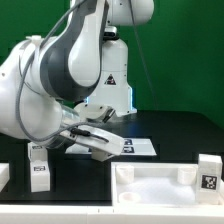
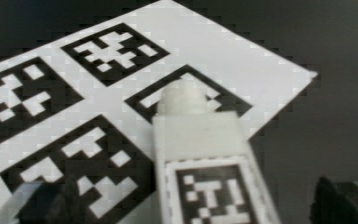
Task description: Assemble square table
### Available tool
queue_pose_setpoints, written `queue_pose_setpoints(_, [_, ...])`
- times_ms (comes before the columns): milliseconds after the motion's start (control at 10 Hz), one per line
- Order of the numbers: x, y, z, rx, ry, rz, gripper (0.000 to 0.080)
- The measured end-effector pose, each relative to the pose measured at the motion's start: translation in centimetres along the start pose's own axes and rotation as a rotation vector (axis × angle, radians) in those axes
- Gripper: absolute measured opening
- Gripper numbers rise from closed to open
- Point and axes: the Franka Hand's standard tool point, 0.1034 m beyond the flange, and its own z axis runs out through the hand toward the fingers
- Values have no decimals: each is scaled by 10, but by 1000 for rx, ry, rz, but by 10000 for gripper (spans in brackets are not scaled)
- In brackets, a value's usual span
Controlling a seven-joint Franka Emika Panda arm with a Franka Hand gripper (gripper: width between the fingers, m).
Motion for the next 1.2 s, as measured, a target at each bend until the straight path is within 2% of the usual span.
queue_pose_setpoints(100, [1, 0, 1, -3, 6, 0, 649])
queue_pose_setpoints(200, [1, 1, 1, 0, 7, 2, 527])
queue_pose_setpoints(300, [2, 1, 1, 0, 6, 3, 527])
queue_pose_setpoints(500, [2, 1, 0, 0, 9, 2, 280])
queue_pose_setpoints(600, [-1, -1, -3, -7, 18, -8, 280])
queue_pose_setpoints(700, [-5, -7, -14, -19, 32, -27, 281])
queue_pose_setpoints(800, [-13, -18, -27, -17, 62, -55, 281])
queue_pose_setpoints(900, [-18, -28, -43, -7, 137, -84, 281])
queue_pose_setpoints(1000, [-31, -38, -58, 10, 174, -99, 281])
queue_pose_setpoints(1100, [-36, -46, -66, 15, 207, -111, 281])
queue_pose_setpoints(1200, [-28, -47, -67, 15, 292, -115, 281])
